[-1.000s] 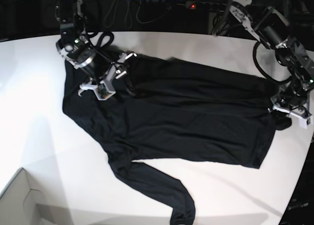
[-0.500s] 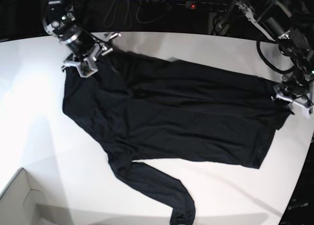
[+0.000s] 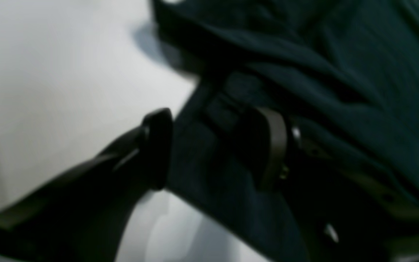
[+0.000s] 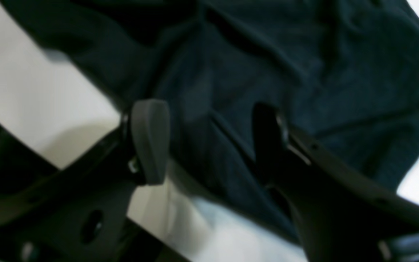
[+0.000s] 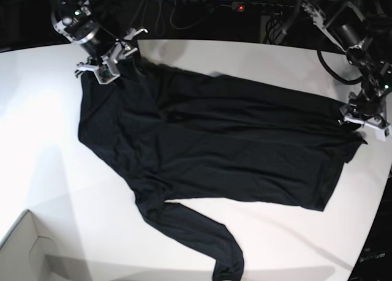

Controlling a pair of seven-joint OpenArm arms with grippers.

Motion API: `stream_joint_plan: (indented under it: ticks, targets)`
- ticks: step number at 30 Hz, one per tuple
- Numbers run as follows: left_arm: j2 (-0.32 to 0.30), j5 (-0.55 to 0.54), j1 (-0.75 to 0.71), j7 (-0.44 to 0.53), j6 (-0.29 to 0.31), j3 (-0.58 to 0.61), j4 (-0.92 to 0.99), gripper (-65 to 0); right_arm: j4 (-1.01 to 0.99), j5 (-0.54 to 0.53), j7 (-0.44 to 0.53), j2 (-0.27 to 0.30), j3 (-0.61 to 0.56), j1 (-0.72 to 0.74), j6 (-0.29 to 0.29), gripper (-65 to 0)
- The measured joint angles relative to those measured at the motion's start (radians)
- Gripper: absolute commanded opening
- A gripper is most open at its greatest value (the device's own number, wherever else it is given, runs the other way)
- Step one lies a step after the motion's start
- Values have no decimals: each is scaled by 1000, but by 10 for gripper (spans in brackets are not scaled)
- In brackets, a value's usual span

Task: Layout the t-shirt on the table in an organized manner, then fold the t-shirt properly

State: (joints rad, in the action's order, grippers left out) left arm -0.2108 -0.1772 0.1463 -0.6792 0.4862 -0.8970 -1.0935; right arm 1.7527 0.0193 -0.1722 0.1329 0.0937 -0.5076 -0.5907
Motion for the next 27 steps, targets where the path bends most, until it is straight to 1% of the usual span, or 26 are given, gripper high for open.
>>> stream_joint_plan:
  ticks: [3,6,10,11,13,18,19,24,27]
  targets:
    - [-6,-11,2,52,3,0,38,-320,-19,-1,0,-4,-5,-1,0,-312]
    - [-8,-15,4,76,5,0,52,-321,-19,-1,0,-3,-5,0,0,-339]
    - [-8,-15,4,79,5,1,53,-323,-19,-1,0,-3,-7,0,0,-366]
    - [-8,-15,3,79,5,1,53,-333,-19,-1,0,-3,-7,-1,0,-366]
    - [-8,-13,3,78,4,1,53,-393,-19,-1,0,-3,-7,-1,0,-367]
    - [-8,-11,3,71,4,1,57,-619,-66,-2,8,-3,-7,2,0,-367]
    - [-7,-15,3,71,5,2,58,-650,-78,-1,4,-3,-7,2,0,-367]
    - [-7,-15,3,71,8,2,58,-649,-82,-1,8,-3,-7,0,0,-373]
    - [-7,-15,3,71,8,1,58,-649,-82,-1,8,-3,-7,0,0,-423]
